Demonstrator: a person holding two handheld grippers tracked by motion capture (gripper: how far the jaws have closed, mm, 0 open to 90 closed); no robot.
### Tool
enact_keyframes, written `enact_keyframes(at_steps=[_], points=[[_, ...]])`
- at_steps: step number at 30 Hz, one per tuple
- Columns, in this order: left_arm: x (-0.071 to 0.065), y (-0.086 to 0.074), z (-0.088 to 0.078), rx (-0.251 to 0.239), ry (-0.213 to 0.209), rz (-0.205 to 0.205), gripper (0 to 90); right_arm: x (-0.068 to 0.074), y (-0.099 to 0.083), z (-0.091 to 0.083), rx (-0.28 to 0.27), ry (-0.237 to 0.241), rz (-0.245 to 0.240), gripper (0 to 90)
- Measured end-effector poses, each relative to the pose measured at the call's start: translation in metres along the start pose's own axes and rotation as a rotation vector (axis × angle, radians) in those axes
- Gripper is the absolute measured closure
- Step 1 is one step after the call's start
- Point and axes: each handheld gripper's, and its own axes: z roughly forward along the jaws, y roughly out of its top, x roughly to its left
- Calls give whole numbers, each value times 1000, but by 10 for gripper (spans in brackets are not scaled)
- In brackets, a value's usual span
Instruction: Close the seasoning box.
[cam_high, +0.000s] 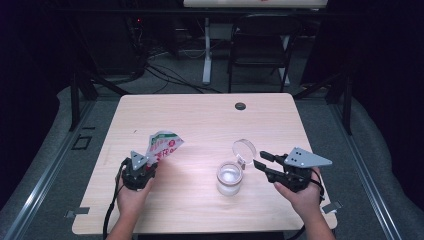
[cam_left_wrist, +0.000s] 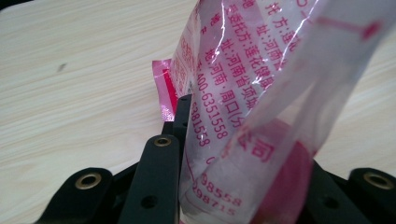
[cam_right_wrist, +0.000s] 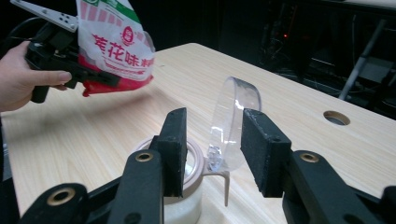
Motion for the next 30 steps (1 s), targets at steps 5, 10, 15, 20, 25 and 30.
enact_keyframes(at_steps=[5,10,15,20,25,30], points=[[6,-4,2,22,82,12,741,-1,-2,2,0,-9,2,606],[10,-7,5,46,181,45,738,-3,-3,3,11,-27,3,603],[18,-10,6,71,272,44,736,-4,-5,4,10,-34,9,598],[22,-14,10,93,315,36,731,-5,-6,5,12,-42,16,589],[25,-18,16,137,318,20,715,-6,-7,6,15,-44,20,575],[27,-21,17,147,308,11,676,-7,-7,8,15,-38,23,573]])
